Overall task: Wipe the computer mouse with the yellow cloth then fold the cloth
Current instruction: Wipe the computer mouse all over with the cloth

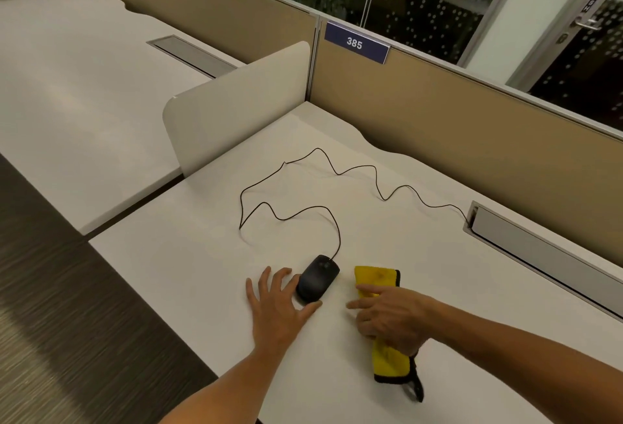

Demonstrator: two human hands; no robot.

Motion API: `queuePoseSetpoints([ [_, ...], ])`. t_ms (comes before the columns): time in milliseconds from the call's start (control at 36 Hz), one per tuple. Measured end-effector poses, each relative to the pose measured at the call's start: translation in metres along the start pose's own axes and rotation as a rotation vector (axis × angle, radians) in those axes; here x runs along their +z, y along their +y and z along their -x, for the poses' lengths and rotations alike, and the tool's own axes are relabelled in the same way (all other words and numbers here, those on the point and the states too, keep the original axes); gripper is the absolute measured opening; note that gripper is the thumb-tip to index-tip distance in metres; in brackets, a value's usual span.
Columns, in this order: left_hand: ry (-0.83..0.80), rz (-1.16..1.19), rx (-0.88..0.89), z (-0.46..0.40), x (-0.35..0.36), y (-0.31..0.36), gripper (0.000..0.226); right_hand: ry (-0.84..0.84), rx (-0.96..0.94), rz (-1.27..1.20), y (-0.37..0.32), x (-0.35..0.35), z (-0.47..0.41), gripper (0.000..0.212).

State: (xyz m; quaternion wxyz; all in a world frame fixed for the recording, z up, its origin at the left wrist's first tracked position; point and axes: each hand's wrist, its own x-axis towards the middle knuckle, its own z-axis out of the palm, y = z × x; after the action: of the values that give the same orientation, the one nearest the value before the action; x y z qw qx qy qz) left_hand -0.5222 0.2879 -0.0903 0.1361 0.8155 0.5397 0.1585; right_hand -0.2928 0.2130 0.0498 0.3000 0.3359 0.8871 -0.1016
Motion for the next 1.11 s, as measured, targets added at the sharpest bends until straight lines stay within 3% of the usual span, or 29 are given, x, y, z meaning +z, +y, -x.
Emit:
queuePoseSetpoints([
  [167, -0.001, 0.017, -0.001, 0.0, 0.0, 0.0, 0.068, 0.084, 0.294, -0.321, 0.008, -0.006, 0.01, 0.027],
  [306, 0.011, 0.035, 0.004, 0.0, -0.001, 0.0, 0.069, 0.191, 0.614, -0.659, 0.017, -0.015, 0.002, 0.047],
  [389, 0.007, 0.026, 0.007, 0.001, -0.002, 0.001, 0.068, 0.28, 0.774, -0.645, 0.022, -0.019, -0.012, 0.045],
  [472, 0.014, 0.038, 0.001, 0.0, -0.004, 0.002, 0.067, 0.3, 0.915, -0.463, 0.024, -0.032, -0.03, 0.041],
  [583, -0.002, 0.047, 0.003, -0.001, -0.003, 0.001, 0.066, 0.211, 1.027, -0.263, 0.019, -0.057, -0.052, 0.029],
  [944, 0.003, 0.058, -0.009, -0.001, -0.002, 0.002, 0.063, 0.181, 0.976, -0.275, 0.002, -0.068, -0.101, 0.019],
  [1111, -0.008, 0.052, -0.014, -0.002, -0.001, 0.001, 0.063, 0.242, 0.952, -0.289, -0.004, -0.067, -0.1, 0.015],
])
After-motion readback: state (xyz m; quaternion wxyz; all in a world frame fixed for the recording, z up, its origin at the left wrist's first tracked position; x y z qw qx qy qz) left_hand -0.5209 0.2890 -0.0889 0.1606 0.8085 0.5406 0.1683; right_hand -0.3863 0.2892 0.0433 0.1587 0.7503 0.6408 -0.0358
